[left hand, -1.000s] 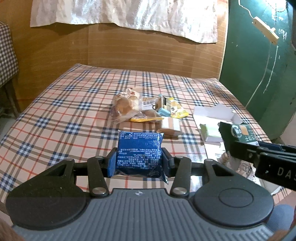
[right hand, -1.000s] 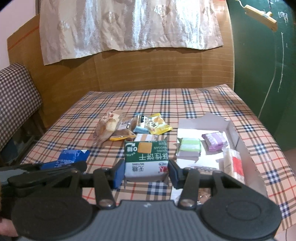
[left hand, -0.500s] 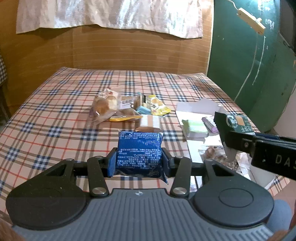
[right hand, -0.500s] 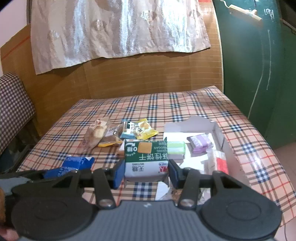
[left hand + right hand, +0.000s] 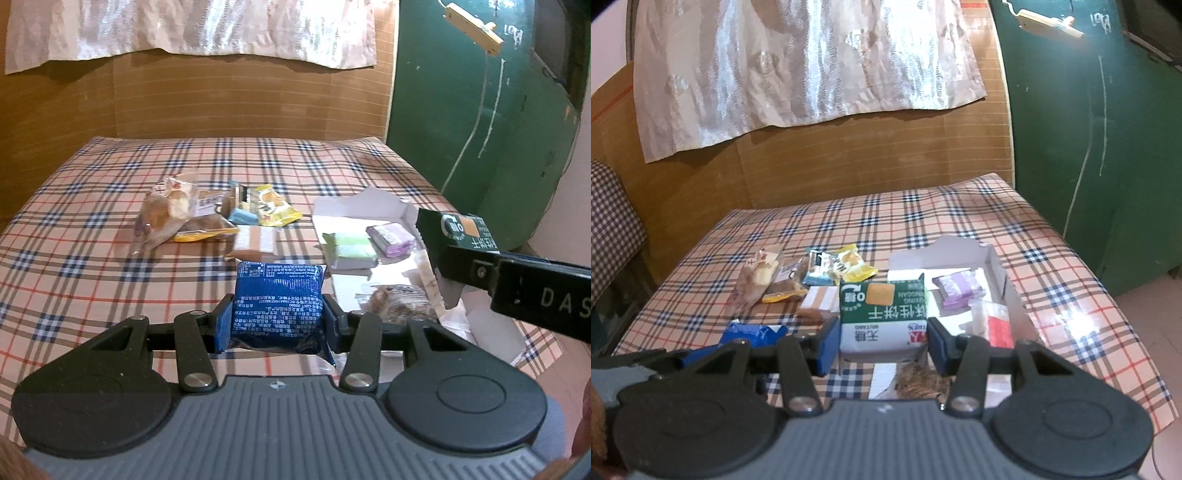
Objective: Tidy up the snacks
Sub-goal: 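Carry the blue pack and green-and-white box over the white box with both tools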
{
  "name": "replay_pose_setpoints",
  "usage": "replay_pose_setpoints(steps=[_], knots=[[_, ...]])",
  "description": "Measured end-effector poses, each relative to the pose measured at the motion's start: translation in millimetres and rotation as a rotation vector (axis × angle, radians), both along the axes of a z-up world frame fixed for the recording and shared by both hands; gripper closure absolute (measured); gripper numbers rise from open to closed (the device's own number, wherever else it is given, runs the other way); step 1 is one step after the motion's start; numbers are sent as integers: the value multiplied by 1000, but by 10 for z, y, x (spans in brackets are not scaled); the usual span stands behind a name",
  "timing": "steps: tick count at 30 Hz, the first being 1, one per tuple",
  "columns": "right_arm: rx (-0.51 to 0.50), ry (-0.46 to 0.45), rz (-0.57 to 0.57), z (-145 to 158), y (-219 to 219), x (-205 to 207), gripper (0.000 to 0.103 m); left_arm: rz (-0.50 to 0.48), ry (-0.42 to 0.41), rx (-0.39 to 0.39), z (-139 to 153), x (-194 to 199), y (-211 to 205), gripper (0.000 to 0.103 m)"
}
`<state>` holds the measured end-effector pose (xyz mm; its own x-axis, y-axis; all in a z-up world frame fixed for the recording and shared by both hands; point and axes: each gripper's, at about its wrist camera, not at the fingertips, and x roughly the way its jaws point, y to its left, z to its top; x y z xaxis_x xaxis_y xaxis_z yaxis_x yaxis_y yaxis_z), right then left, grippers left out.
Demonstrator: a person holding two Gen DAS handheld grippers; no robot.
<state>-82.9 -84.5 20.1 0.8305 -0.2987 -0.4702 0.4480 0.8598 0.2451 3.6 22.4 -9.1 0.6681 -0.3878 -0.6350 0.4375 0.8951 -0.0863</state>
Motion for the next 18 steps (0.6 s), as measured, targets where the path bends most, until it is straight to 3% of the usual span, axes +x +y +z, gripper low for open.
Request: replay_pose_setpoints(steps=[18], knots=[[18,-13,-80,-30,-236,-228,55,-92,28,-6,-16,-127,-262,47]])
